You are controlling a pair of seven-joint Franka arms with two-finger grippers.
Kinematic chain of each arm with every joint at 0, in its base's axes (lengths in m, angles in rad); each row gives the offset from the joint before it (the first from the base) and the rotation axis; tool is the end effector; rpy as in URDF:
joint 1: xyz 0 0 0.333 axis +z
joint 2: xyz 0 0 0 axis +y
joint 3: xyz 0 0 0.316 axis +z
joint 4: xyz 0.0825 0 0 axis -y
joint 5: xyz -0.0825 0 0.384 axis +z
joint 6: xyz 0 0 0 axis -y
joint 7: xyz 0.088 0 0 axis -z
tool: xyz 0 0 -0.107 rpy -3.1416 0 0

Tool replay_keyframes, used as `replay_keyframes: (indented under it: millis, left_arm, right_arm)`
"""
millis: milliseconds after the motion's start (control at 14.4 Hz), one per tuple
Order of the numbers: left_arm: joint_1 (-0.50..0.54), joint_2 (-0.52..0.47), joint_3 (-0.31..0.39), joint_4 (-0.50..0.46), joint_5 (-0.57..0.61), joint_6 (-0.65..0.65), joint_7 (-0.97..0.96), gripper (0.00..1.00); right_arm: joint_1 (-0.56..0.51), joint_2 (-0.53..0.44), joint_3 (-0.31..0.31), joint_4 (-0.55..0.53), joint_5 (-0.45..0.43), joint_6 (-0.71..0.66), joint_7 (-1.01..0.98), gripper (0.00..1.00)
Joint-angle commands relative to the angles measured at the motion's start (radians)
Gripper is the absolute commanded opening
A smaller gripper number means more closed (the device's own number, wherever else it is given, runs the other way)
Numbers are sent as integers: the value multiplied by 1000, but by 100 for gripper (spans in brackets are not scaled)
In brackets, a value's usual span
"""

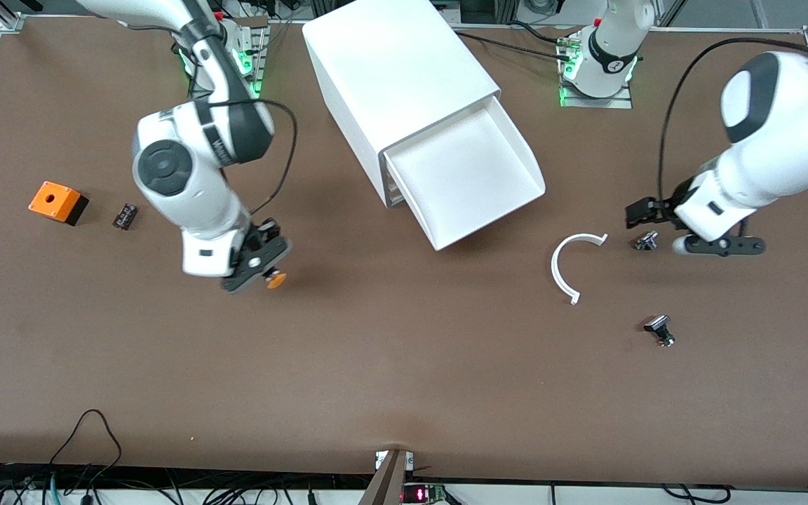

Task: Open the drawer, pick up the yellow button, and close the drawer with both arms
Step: 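Carry the yellow button out with the right gripper while the left gripper returns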

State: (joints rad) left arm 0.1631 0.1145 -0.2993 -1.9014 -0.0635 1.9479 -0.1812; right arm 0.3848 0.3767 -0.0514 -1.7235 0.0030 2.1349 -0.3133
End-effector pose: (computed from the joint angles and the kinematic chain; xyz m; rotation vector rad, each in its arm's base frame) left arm 0.5749 -0.0785 0.4370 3.0565 0.1086 -0.1179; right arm 0.6204 0.2183 0.3702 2.9620 0.9965 0.0553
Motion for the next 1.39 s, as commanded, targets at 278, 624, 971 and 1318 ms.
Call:
replay_keyframes:
  millis: [278, 624, 971, 1318]
  left_arm:
    - [-62, 28, -70, -148, -90, 270, -286, 100]
    - [-135, 65, -73, -177, -111, 376, -434, 100]
    - [-146, 74, -162, -246, -111, 483, -630, 100]
    - [-146, 65, -236, -258, -111, 468, -718, 99]
  right_arm:
    - [-200, -122, 19, -325, 15, 141, 227, 33]
    - [-296, -179, 18, -589, 3, 365, 214, 34]
    - [-383, -159, 18, -645, 2, 450, 97, 34]
    - [-432, -133, 16, -663, -1, 529, -6, 34]
